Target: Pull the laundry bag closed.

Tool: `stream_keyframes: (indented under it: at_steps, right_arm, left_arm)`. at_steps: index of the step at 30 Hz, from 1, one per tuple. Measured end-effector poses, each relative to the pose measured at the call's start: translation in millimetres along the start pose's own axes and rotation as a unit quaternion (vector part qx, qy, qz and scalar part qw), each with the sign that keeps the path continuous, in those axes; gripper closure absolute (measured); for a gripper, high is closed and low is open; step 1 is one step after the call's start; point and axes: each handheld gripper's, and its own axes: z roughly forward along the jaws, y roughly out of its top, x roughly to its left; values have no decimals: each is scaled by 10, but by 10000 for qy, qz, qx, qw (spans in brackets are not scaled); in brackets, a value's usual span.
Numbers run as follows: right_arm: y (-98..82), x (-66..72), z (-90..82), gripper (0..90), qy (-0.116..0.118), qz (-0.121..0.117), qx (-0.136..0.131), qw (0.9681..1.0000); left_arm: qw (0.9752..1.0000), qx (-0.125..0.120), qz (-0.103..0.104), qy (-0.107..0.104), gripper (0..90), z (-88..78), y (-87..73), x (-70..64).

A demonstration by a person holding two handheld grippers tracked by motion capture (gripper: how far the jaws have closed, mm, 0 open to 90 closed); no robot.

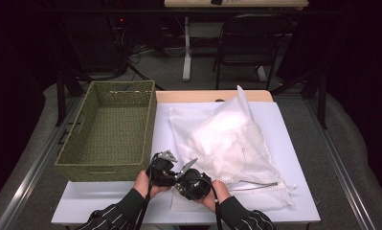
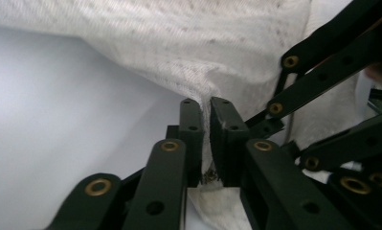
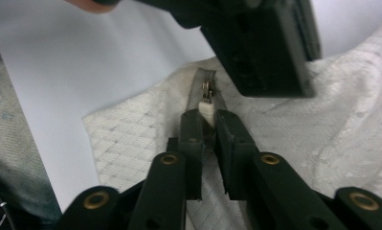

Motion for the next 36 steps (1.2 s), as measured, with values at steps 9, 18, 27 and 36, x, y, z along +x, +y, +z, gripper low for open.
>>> stream_keyframes:
  at_steps: [9,18,27,36]
  right_arm:
    - [-15,2,0,840,-20,-56,-26,10000]
    - [-18,10,-13,803,12,-157,-19,9999]
    - [2,-33,-108,751,219,-68,-192,9996]
    - [7,-49,-161,778,488,106,-186,9986]
  left_arm:
    - [9994,143,-220,-204,688,-16,-112,103]
    - [9992,186,-66,-355,866,26,-130,70]
    - [9991,-172,86,-366,868,-83,-103,-19]
    - [9992,-190,90,-343,868,-79,-94,-46]
